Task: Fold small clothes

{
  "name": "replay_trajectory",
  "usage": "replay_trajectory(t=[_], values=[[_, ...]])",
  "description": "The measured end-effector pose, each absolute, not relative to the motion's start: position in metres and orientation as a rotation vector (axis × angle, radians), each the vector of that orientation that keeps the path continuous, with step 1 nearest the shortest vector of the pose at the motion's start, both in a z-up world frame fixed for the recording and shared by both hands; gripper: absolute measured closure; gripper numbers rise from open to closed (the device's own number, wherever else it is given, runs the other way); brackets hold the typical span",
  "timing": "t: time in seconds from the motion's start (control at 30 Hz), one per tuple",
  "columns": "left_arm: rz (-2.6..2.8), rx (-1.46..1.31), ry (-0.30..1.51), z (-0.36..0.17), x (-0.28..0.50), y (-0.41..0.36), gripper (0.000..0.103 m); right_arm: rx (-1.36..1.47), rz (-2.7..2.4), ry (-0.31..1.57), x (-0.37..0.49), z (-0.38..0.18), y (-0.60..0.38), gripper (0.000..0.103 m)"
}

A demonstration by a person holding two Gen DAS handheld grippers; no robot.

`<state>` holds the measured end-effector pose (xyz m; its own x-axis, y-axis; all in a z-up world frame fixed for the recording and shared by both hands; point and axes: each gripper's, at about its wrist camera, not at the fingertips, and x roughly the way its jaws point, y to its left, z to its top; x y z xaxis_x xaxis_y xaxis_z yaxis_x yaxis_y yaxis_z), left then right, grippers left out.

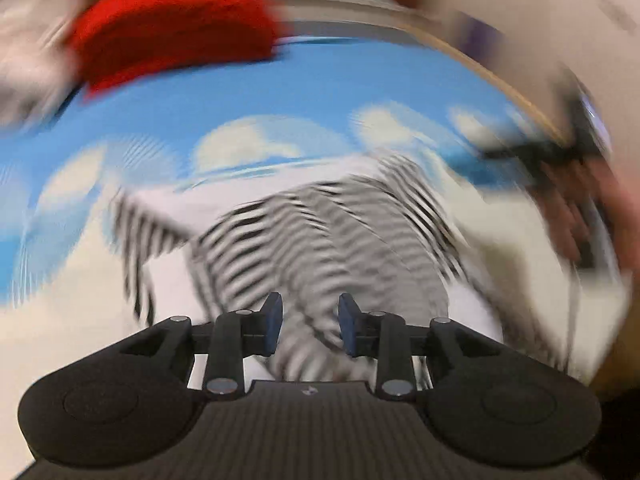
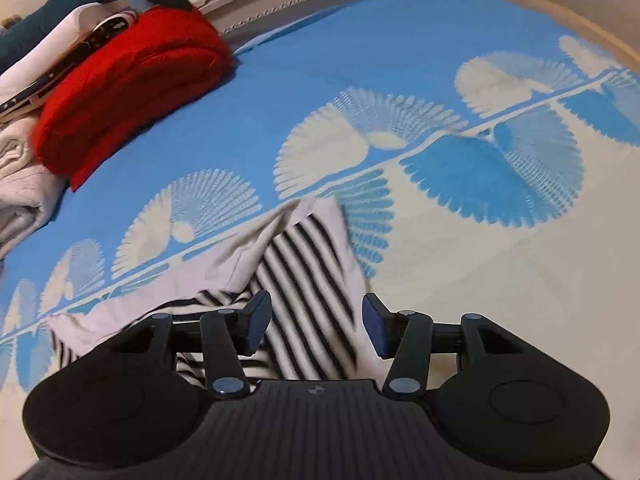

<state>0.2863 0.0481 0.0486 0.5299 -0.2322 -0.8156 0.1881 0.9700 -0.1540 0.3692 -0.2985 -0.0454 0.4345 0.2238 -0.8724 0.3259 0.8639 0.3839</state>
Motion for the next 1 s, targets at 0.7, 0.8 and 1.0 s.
replay_trajectory(t=[0.7,0.8,1.0], values=[[-0.005,-0.350,1.201,-0.044,0.354,0.086,0.102,0.479,0.158,1.278,0.364,-0.095,-0.235,0.103],[0.019,-0.281,1.078,-0.018,0.348,0.091,0.102,0.596,0.122,1.106,0.365,-0.063,-0.258,0.103],[0.059,-0.353,1.131,-0.031,0.347,0.115,0.101,0.540,0.029,1.093,0.364,-0.061,-0.275,0.103]])
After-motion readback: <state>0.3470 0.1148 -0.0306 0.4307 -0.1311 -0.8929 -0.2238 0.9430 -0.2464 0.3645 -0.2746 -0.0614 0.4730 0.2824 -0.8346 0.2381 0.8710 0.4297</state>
